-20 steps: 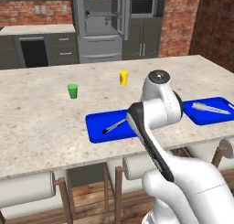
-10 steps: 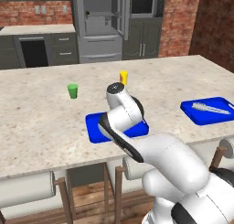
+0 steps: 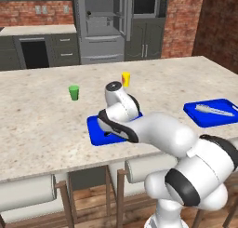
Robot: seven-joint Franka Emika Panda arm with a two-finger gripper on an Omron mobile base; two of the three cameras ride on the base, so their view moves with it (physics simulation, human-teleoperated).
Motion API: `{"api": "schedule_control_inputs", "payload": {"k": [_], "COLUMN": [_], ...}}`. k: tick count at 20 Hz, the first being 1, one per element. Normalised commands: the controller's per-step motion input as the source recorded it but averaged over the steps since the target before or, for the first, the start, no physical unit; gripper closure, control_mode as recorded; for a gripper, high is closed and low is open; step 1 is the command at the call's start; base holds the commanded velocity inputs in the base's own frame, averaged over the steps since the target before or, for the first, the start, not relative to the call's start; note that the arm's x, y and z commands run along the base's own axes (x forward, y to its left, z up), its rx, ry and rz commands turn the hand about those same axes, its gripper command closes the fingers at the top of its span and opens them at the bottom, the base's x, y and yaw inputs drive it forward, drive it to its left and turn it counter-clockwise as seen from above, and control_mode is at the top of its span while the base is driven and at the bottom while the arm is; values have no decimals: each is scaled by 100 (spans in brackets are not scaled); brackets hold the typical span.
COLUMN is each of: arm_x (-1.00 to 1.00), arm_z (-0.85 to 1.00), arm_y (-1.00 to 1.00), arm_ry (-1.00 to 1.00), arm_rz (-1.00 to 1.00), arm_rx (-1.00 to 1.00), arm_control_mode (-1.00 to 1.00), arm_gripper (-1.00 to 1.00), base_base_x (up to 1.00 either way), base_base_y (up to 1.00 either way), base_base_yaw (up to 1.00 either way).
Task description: Gather the avocado and squash from the fridge and place them on a tray on the dining counter. Then gather the chicken drumsticks from the fridge and place them on the other tray.
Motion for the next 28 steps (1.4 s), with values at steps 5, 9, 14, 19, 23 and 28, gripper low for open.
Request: {"api": "schedule_control_inputs", "payload": {"k": [5, 9, 14, 19, 23, 28], "arm_x": [41, 36, 31, 24, 24, 25], "arm_z": [-34, -32, -32, -31, -29, -24], "arm_y": [0, 0, 1, 3, 1, 7], "arm_ry": [2, 4, 4, 5, 5, 10], "arm_rz": [8, 9, 9, 8, 8, 7], "arm_rx": [5, 1, 0, 0, 0, 0], "arm_control_mode": [-100, -100, -100, -100, -100, -100], "arm_gripper": [100, 100, 100, 100, 100, 100], "base_base_x": [0, 0, 0, 0, 0, 0], "base_base_y": [0, 0, 0, 0, 0, 0], "base_base_yaw": [0, 0, 0, 0, 0, 0]}}
